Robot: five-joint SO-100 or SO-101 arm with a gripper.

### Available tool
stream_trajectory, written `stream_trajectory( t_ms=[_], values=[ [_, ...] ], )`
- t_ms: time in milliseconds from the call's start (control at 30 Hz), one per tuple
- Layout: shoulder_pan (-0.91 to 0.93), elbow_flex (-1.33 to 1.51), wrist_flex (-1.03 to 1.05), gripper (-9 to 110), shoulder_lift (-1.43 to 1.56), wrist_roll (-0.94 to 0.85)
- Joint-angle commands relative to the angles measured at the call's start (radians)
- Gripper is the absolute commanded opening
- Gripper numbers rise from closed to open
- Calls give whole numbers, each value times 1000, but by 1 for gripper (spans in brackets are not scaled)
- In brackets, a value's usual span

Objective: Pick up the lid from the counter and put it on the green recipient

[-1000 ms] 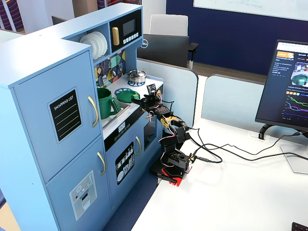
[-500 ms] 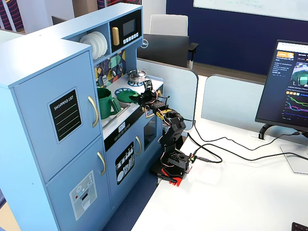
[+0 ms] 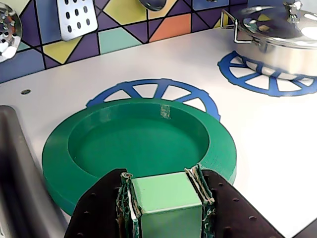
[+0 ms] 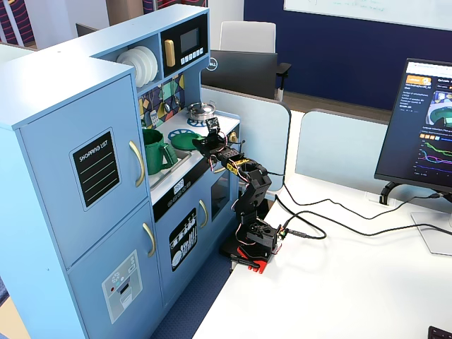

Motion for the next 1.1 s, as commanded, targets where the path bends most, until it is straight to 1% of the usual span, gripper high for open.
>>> stream_trajectory(
  t_ms=[0, 133, 400, 533, 700, 833, 933, 1067],
  values=[
    [-15, -103, -40, 0, 2, 8],
    [-15, -204, -20, 0, -12, 17],
    [-54, -425, 178, 0, 37, 35],
    [-109, -520, 321, 0, 95, 40],
    [-187, -591, 422, 0, 155, 40],
    [-245, -650, 451, 0, 166, 29],
    [-287, -704, 509, 0, 169, 37],
    [-360, -709, 546, 0, 198, 41]
  ],
)
